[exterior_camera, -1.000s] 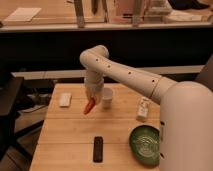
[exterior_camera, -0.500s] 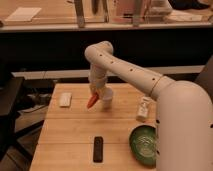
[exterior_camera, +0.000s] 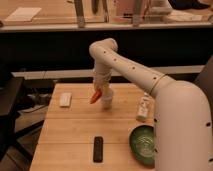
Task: Place the pepper in the ceramic cup
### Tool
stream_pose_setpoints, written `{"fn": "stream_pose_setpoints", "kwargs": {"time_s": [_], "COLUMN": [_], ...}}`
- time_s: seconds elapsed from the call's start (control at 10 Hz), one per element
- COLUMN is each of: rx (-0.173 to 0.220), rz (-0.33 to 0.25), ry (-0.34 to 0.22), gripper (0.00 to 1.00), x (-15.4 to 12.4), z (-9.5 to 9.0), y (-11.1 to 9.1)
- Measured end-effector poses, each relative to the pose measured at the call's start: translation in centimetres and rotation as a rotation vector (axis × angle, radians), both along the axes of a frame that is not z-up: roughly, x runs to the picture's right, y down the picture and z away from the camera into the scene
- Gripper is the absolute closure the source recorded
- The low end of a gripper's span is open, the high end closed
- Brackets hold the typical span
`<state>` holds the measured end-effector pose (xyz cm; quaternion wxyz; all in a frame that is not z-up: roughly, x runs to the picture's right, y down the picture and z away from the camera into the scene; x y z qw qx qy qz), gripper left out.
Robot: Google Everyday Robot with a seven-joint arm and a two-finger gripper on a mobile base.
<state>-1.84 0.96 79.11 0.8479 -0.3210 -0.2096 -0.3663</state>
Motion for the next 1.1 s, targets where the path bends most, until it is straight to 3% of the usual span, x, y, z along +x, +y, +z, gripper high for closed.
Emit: {"fn": "stream_pose_setpoints", "kwargs": {"time_s": [1.1], "rx": [0.028], "rz": [0.052], "ry": [0.07], "gripper": [0.99], "x": [2.3], "z": [1.4], "y": [-1.8]}}
